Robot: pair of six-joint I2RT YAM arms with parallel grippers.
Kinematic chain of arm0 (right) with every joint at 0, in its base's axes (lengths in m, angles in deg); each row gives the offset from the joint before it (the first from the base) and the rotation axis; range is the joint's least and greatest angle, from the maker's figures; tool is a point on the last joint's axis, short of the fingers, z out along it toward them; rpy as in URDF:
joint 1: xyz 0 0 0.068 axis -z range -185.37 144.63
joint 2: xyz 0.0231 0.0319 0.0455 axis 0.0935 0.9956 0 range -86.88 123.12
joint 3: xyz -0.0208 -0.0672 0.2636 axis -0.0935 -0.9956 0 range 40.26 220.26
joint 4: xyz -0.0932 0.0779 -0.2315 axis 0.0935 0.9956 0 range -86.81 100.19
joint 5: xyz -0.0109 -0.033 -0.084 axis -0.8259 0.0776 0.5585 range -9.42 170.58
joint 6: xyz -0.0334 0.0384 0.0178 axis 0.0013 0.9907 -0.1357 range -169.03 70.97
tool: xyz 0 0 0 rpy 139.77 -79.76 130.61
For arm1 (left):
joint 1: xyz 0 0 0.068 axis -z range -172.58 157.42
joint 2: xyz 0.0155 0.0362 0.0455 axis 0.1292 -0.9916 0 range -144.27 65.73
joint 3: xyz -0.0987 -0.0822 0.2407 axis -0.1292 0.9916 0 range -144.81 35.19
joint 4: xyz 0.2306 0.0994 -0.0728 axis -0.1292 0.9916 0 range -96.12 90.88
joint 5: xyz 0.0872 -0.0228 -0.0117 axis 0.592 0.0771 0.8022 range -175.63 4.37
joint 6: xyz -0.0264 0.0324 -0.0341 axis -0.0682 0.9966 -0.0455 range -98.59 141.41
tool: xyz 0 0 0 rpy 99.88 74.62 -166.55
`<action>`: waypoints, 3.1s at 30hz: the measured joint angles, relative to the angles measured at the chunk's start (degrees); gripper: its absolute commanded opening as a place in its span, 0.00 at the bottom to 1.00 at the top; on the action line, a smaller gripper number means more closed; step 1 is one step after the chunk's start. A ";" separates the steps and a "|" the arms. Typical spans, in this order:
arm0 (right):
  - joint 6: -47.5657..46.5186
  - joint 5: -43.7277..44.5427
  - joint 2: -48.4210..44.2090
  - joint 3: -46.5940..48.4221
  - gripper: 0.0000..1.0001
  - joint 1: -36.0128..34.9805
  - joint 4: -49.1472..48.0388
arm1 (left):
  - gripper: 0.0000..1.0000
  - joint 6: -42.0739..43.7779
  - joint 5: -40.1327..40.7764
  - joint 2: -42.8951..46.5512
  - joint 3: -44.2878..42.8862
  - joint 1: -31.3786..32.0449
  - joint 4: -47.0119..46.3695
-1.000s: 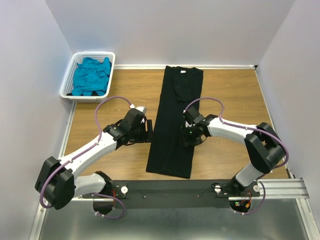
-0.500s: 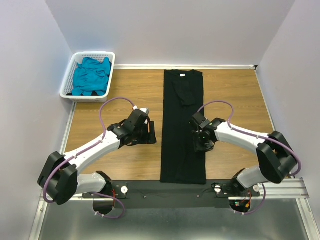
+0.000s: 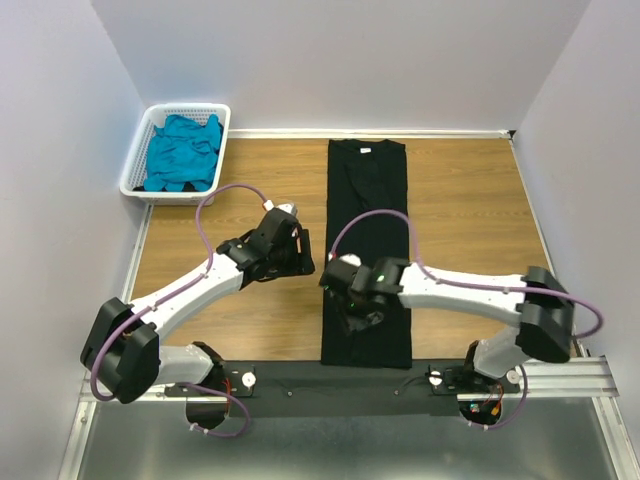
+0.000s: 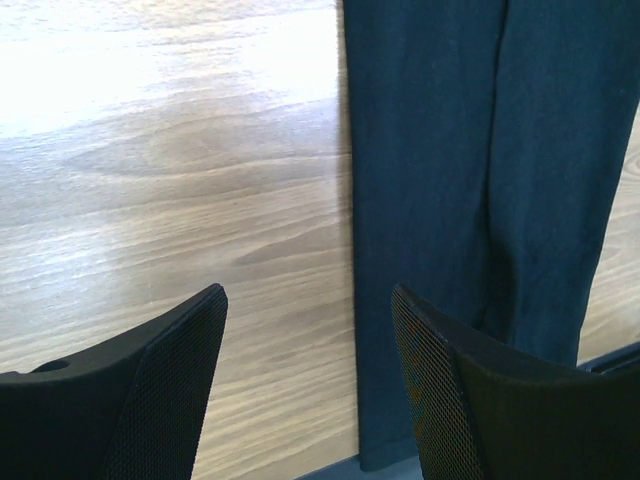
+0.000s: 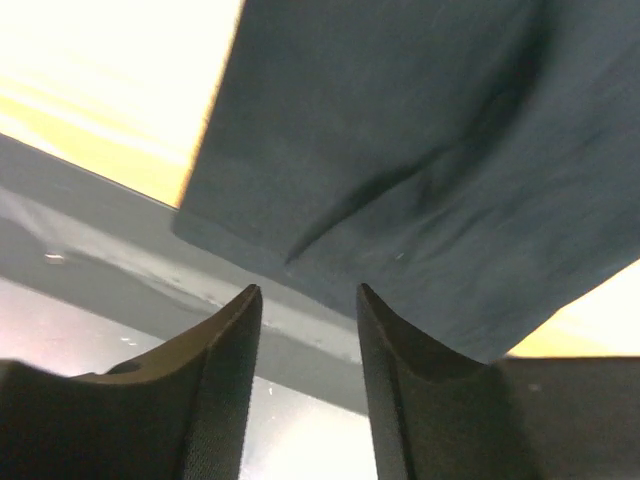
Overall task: Fold and stack the t-shirts
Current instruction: Fold the tshirt
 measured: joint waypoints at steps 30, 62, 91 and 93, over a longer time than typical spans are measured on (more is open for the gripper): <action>10.34 1.09 16.20 1.86 0.13 -9.18 3.91 | 0.75 -0.42 2.62 3.21 2.75 -1.62 0.48; 0.79 -6.69 13.38 3.63 0.56 -10.56 8.52 | 0.75 -0.31 2.54 3.21 2.84 -1.62 0.52; -13.42 -5.14 11.06 0.13 0.41 46.88 -23.30 | 0.53 5.79 -2.23 -37.81 -35.23 -2.32 -8.66; -13.99 -6.23 14.16 1.40 0.41 48.09 -24.96 | 0.50 6.49 -3.10 -42.60 -38.88 -2.56 -9.42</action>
